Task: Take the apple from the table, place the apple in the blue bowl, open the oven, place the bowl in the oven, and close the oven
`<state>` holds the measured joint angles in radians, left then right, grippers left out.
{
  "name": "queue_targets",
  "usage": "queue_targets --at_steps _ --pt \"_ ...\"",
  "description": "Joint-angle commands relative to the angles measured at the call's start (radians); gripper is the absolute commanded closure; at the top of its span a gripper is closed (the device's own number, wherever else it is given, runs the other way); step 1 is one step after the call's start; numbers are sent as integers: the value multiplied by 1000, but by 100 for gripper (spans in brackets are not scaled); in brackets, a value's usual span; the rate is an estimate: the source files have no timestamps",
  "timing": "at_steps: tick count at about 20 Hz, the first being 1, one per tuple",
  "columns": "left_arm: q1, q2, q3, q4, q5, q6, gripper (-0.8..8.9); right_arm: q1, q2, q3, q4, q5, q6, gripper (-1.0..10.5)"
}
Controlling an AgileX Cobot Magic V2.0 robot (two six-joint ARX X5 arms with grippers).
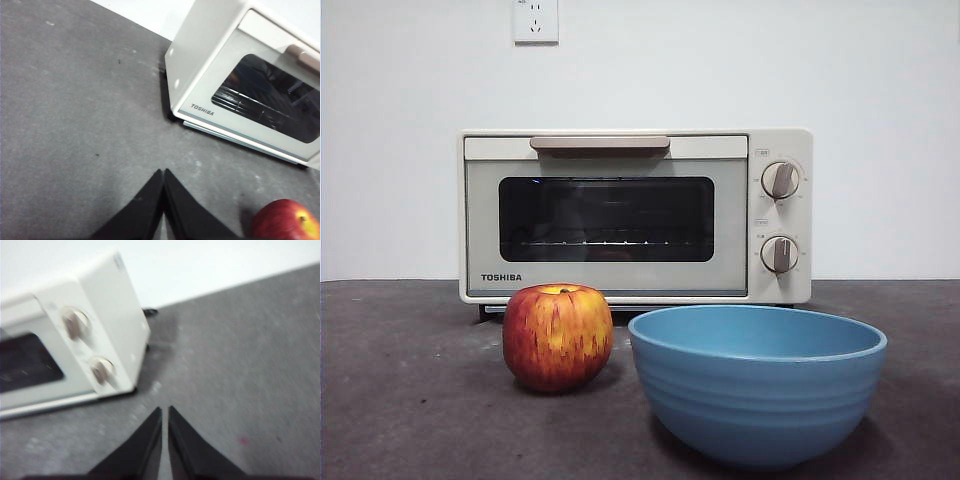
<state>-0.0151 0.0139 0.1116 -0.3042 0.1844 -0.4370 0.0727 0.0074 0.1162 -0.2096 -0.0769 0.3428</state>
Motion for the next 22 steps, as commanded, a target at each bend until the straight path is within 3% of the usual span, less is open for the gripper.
queue_targets --at_steps 1,9,17,22 --pt "3 23 74 -21 23 -6 806 4 21 52 -26 -14 17 943" --pt "3 176 251 -131 145 42 806 4 190 236 -147 -141 -21 943" --pt "2 392 444 -323 325 218 806 32 466 462 -356 -389 -207 943" --pt "-7 490 532 -447 397 312 806 108 597 568 -487 -456 -309 943"
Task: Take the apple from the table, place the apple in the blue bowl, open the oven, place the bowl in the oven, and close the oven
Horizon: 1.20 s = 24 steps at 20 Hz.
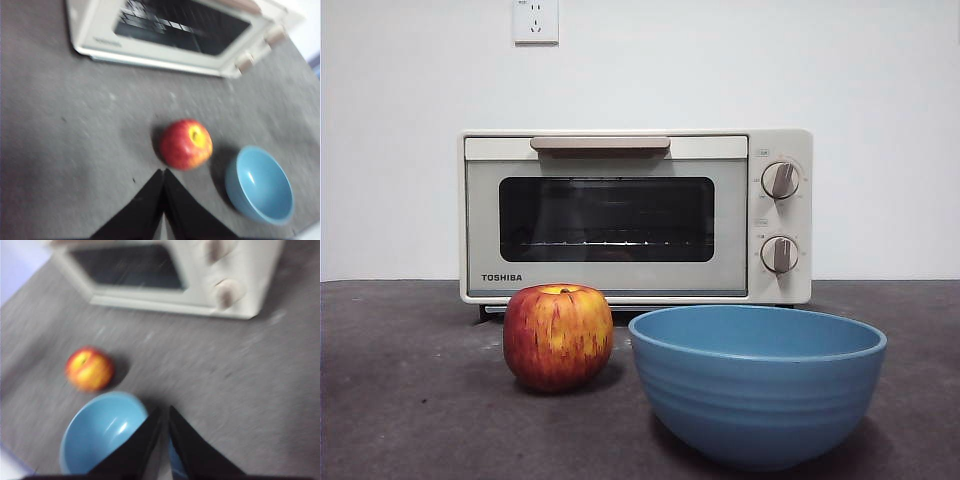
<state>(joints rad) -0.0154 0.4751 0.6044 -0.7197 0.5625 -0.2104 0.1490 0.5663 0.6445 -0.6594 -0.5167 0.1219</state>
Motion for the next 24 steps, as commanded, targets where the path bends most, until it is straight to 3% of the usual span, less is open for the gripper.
queue_targets --at_steps 1,4,9,12,13,18,24 --pt "-13 44 52 -50 21 98 806 53 60 55 -62 -18 -107 943" --pt "-37 76 77 -71 21 116 806 126 115 84 -119 -12 -154 943" --pt "-50 85 90 -70 21 117 806 199 151 85 -90 -2 -159 906" --pt "-50 85 90 -71 21 117 806 199 151 85 -66 18 -127 522" --pt "-50 85 90 -71 21 117 806 199 154 85 -67 29 -101 473" --pt "-51 85 90 -70 21 117 806 229 212 96 -54 27 -79 472" --pt "-50 85 90 -70 21 116 806 380 397 197 71 62 -43 472"
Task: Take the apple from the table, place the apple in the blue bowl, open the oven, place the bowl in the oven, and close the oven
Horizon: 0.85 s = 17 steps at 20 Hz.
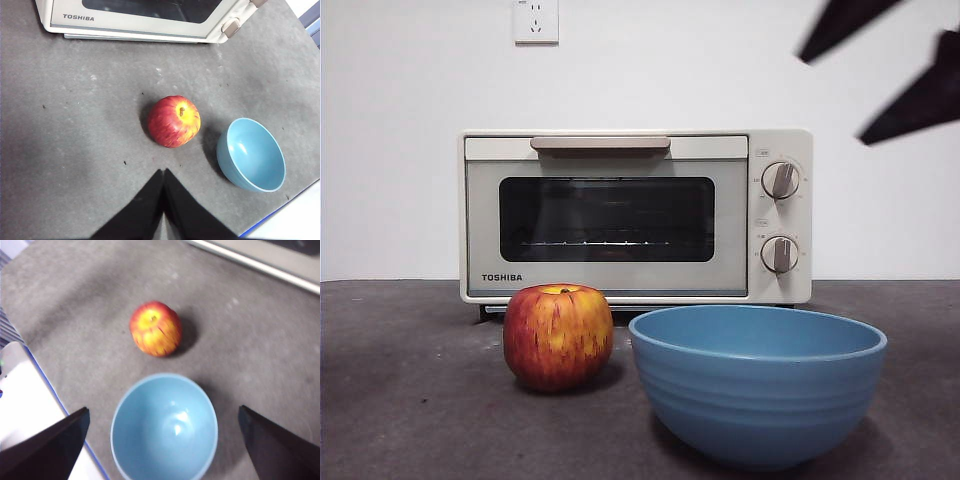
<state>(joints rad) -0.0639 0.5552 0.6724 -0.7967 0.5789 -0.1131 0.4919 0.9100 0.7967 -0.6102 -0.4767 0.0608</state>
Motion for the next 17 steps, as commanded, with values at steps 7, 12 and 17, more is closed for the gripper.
queue_targets --at_steps 7,12,17 --pt "-2 5 22 7 5 19 806 211 406 291 50 98 5 472" --pt "-2 5 22 6 5 19 806 281 650 435 56 146 -16 472" --pt "-2 5 22 6 5 19 806 317 827 517 94 192 -16 472"
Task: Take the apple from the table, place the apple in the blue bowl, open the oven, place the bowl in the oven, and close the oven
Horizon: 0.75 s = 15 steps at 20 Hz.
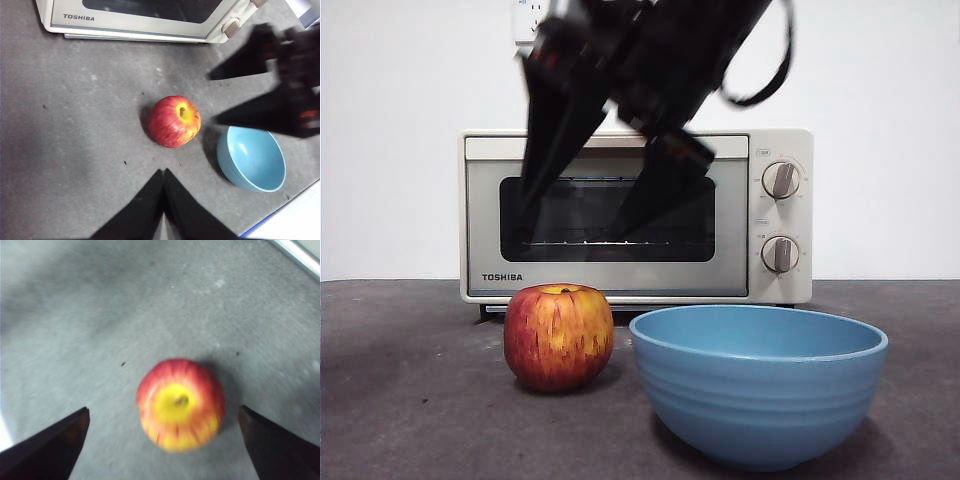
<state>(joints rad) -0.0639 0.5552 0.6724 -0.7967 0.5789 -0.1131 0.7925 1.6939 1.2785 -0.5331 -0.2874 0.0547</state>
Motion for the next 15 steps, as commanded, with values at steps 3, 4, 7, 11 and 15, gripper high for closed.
queue_targets --at_steps 3,4,7,11,15 --pt "-2 5 22 5 5 19 806 30 116 68 25 35 -11 472" --pt "-2 5 22 5 5 19 806 30 135 71 34 39 -11 472" --pt "-2 5 22 5 5 19 806 33 183 72 45 61 -10 472" --pt "-2 5 22 4 5 19 806 36 230 72 53 66 -10 472" --pt "-2 5 22 3 5 19 806 40 256 72 44 80 -9 505"
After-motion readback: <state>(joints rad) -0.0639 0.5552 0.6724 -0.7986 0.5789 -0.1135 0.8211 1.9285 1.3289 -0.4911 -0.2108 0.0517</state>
